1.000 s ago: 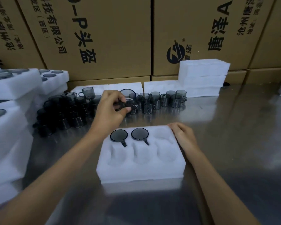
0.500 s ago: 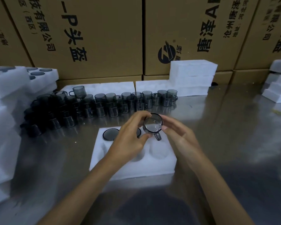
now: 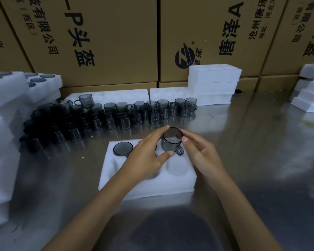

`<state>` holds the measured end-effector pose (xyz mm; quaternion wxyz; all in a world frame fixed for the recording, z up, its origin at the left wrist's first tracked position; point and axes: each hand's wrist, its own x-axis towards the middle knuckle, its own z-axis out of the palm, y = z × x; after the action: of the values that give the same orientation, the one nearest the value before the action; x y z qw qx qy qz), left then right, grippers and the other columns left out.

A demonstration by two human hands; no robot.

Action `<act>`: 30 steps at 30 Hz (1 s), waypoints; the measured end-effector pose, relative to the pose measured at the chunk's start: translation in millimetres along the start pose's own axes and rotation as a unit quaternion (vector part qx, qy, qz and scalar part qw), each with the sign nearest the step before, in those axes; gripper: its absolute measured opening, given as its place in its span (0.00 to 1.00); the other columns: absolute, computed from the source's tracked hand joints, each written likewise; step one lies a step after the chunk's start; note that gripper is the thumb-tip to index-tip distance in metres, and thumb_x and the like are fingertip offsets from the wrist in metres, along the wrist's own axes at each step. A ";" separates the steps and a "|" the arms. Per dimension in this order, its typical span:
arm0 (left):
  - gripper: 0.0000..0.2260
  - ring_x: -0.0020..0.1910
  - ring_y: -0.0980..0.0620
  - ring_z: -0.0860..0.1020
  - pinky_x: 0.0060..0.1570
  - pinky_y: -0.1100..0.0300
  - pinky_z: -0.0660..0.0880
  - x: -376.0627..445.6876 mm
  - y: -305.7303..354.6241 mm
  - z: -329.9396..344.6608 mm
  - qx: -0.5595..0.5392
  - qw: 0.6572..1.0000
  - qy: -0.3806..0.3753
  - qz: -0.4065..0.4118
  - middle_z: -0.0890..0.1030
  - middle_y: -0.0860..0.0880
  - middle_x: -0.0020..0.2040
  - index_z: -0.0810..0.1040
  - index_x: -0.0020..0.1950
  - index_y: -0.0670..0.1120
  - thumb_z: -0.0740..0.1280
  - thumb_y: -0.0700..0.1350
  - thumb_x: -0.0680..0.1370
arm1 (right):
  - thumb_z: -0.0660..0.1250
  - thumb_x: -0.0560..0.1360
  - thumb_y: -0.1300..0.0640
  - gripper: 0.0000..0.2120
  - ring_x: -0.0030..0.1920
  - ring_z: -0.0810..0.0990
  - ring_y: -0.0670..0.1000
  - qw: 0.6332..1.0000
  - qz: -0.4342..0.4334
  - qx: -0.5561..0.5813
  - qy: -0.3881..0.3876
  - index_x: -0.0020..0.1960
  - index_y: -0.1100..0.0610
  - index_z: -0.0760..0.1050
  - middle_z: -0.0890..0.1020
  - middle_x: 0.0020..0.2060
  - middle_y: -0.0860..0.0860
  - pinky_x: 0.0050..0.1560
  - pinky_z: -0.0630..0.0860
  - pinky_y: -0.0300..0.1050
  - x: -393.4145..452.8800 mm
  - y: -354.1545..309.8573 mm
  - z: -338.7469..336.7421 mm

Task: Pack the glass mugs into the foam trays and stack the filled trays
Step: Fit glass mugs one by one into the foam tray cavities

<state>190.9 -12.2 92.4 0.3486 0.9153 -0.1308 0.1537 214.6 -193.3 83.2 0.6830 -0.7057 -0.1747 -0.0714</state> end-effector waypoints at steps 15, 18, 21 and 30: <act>0.42 0.67 0.76 0.29 0.73 0.64 0.36 -2.6 -2.1 0.1 0.129 0.982 -0.130 0.044 0.30 0.72 0.72 0.29 0.77 0.58 0.57 0.68 0.78 | 0.64 0.81 0.61 0.14 0.56 0.78 0.31 0.999 0.028 -0.012 -0.026 0.63 0.49 0.77 0.82 0.56 0.38 0.51 0.70 0.23 -0.2 3.2 -1.8; 0.43 0.72 0.68 0.28 0.76 0.57 0.34 -2.9 -5.1 -0.5 0.171 0.975 -0.140 0.024 0.30 0.61 0.76 0.29 0.78 0.53 0.51 0.72 0.76 | 0.62 0.82 0.60 0.17 0.56 0.74 0.24 0.997 0.040 -0.034 -0.064 0.67 0.45 0.73 0.77 0.57 0.31 0.50 0.68 0.20 -0.7 5.4 -1.1; 0.44 0.72 0.67 0.27 0.76 0.55 0.32 -6.3 -6.9 -1.5 0.206 0.967 -0.148 0.000 0.31 0.61 0.75 0.31 0.78 0.53 0.44 0.76 0.73 | 0.61 0.83 0.57 0.19 0.60 0.71 0.26 0.993 0.051 -0.057 -0.094 0.72 0.46 0.69 0.74 0.63 0.33 0.52 0.68 0.21 -1.4 7.8 -0.2; 0.30 0.78 0.63 0.42 0.77 0.50 0.39 -13.2 -1.1 -2.8 0.160 0.986 -0.018 0.042 0.52 0.60 0.80 0.54 0.80 0.55 0.56 0.62 0.81 | 0.60 0.83 0.58 0.20 0.76 0.63 0.44 0.973 -0.004 -0.208 -0.104 0.70 0.39 0.71 0.74 0.68 0.40 0.77 0.58 0.56 -1.3 8.0 -6.8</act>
<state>178.7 -7.8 88.8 0.1885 0.9556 -0.1492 0.1705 217.0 -200.3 75.6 0.4990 -0.8352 -0.2286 -0.0350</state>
